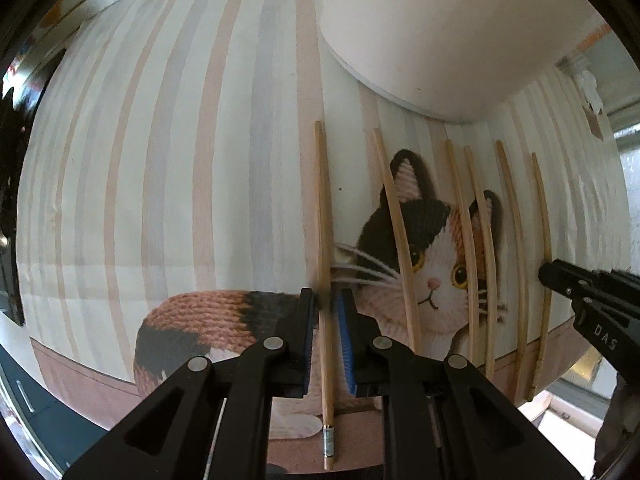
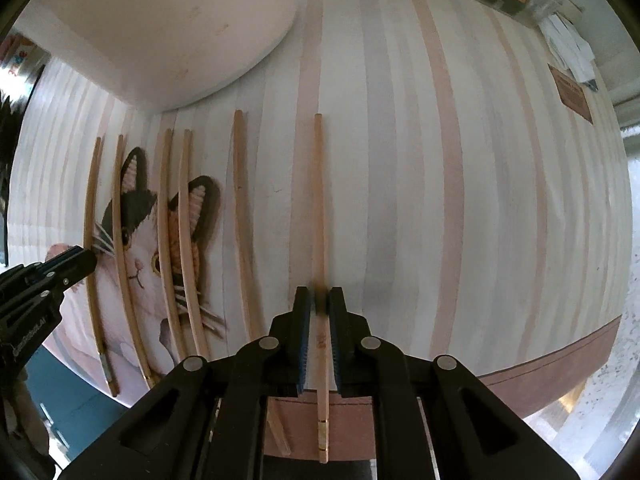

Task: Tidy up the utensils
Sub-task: 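Return the left tool to grasp a chopstick while the right tool grasps another, then lift the left tool's chopstick toward the holder while the right tool carries its chopstick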

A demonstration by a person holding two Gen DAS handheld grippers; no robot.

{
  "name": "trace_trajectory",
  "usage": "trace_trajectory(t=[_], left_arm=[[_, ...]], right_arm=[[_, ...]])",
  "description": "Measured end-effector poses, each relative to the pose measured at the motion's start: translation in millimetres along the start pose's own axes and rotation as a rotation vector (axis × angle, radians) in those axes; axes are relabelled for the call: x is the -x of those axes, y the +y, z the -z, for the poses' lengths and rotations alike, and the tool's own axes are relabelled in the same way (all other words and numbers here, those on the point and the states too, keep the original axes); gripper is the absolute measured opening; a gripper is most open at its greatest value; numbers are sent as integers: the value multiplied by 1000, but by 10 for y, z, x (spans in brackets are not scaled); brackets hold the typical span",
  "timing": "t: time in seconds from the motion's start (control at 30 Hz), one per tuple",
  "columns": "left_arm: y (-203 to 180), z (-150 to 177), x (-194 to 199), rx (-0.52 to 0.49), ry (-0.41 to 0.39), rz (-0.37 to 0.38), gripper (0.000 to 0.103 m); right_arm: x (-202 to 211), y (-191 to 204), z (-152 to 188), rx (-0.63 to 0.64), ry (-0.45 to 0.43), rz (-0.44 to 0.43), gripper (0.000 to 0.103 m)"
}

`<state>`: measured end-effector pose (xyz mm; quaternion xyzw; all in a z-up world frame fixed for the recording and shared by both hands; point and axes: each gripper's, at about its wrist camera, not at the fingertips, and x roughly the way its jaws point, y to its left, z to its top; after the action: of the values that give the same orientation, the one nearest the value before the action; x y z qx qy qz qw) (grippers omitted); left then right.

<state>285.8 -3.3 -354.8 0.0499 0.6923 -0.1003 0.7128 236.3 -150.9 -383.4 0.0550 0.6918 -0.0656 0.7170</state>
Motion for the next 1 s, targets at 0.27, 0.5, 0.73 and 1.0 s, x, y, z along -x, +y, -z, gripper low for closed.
trace_trajectory(t=[0.27, 0.5, 0.73, 1.0], left_arm=[[-315, -42, -60, -34, 7, -29, 32], [-376, 57, -61, 11, -31, -50, 4], [-123, 195, 129, 64, -71, -69, 4], [29, 277, 665, 152, -203, -98, 4]], right_arm=[[-67, 348, -126, 1, 12, 4, 19], [-1, 268, -308, 8, 8, -3, 17], [67, -91, -172, -120, -7, -100, 7], [333, -409, 5, -206, -130, -146, 7]])
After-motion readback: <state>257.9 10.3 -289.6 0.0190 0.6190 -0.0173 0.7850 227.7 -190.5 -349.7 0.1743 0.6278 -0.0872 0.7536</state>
